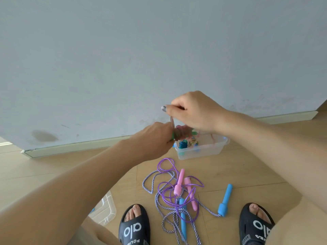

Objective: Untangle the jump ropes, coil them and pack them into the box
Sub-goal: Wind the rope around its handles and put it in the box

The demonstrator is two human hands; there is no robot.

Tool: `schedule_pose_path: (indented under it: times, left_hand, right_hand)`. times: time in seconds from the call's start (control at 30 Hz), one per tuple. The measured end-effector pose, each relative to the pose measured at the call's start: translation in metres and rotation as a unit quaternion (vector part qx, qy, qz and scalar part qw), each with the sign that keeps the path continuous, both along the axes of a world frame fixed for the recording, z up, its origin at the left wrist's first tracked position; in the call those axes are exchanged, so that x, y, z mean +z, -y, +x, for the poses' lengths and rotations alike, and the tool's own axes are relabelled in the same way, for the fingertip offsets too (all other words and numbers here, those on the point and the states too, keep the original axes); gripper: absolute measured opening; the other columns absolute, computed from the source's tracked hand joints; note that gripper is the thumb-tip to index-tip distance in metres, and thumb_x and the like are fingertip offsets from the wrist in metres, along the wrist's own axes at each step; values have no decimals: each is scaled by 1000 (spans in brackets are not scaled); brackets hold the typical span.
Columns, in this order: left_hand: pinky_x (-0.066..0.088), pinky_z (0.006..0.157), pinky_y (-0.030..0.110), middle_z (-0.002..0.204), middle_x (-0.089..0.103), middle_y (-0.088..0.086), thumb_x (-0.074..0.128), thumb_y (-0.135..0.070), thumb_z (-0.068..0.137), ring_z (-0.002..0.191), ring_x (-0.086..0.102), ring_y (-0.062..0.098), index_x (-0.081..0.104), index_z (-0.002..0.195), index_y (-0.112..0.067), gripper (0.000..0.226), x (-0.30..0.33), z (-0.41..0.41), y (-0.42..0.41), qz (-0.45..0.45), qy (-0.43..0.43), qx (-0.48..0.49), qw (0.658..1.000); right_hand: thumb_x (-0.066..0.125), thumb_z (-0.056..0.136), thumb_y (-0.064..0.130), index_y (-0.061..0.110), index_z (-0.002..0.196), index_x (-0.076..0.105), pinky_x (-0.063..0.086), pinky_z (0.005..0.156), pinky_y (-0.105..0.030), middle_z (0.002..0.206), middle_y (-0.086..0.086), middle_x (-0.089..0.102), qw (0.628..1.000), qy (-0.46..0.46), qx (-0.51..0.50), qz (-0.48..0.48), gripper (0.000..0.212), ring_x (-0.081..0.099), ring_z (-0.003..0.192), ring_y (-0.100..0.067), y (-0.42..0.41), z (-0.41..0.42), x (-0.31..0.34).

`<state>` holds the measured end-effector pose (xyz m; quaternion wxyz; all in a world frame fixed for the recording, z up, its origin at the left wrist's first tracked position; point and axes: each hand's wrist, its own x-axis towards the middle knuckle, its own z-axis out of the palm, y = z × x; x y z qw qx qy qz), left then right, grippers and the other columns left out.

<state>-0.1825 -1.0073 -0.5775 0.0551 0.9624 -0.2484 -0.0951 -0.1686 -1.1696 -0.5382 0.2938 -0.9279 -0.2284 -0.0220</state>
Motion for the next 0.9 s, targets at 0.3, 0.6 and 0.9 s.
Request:
schedule_pose_path:
  times: [0.3, 0.6, 0.9]
  left_hand:
    - [37, 60, 30, 78, 56, -3, 59, -34, 95, 68, 49, 18, 54, 95, -10, 24, 22, -16, 6, -172, -18, 6, 985]
    - [39, 53, 28, 66, 51, 2, 66, -27, 87, 51, 46, 18, 52, 93, -6, 26, 19, 14, -25, -271, -129, 220, 928]
    - [37, 62, 30, 78, 53, 1, 51, -19, 89, 74, 50, 24, 42, 74, -17, 17, -7, 22, -23, -59, -94, 154, 982]
  right_hand:
    - [62, 96, 28, 5, 56, 46, 29, 48, -23, 51, -1, 36, 968, -224, -7, 117, 49, 31, 46, -14, 24, 26, -27]
    - [40, 100, 51, 19, 56, 36, 28, 56, -32, 53, 4, 38, 981, -182, -65, -2, 54, 32, 53, -20, 26, 11, -44]
    - [43, 101, 43, 15, 60, 43, 27, 52, -34, 53, 0, 42, 982, 22, 67, -178, 50, 38, 52, -14, -14, -33, -6]
